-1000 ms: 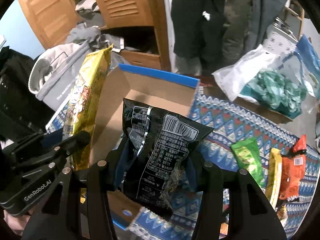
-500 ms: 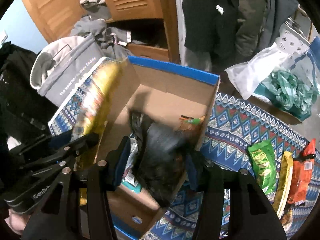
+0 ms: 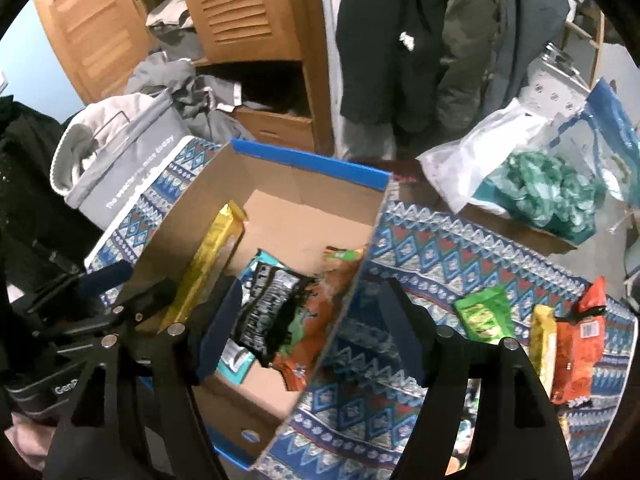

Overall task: Organize snacks
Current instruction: 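Lower both packets into the box and open both tools, then reach both tools back to the snack pile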

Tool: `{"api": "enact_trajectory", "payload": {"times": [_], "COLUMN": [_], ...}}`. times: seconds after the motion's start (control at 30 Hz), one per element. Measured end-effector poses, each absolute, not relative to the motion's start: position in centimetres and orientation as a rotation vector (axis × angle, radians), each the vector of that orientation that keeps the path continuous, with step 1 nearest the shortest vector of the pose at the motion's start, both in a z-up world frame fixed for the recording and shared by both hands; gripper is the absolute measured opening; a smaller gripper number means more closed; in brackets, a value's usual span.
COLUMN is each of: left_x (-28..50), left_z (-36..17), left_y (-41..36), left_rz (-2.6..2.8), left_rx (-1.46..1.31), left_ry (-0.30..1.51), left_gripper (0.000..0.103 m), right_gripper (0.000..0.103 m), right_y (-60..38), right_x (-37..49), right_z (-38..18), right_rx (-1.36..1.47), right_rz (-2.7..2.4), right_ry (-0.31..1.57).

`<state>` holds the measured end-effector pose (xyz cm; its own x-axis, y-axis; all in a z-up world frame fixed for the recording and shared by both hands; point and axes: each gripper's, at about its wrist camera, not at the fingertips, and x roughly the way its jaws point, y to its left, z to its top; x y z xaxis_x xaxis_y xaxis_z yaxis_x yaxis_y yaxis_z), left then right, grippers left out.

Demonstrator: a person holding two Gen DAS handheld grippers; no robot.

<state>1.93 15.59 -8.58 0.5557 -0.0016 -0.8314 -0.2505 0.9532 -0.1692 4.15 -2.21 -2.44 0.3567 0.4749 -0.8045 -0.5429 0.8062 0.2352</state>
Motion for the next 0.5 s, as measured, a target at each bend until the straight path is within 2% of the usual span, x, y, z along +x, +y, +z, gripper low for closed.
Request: {"api": "enact_trajectory", "payload": {"times": [0.17, 0.3, 0.5], "left_x": [2.1, 2.1, 2.3], "left_z": [-7.9, -7.3, -6.8], "left_y": [14.2, 12.9, 11.1], "left_rz": [0.122, 0.113, 0.099], "left_rx": [-0.276, -0.248, -0.209], "left_ry": [0.972, 0.960, 0.963], "left_gripper": [0.069, 0.074, 0.074], "right_gripper": [0.073, 0.073, 0.075], "right_y": [-3.7, -5.1, -7.4], "right_x": [4.1, 4.1, 3.8], "right_z": [-2.2, -1.9, -1.4], "right_rx": [-0.072, -0.070, -0.068], "right_rz": [0.627, 0.603, 0.557], "right_ry": [1.004, 0.994, 0.979]}}
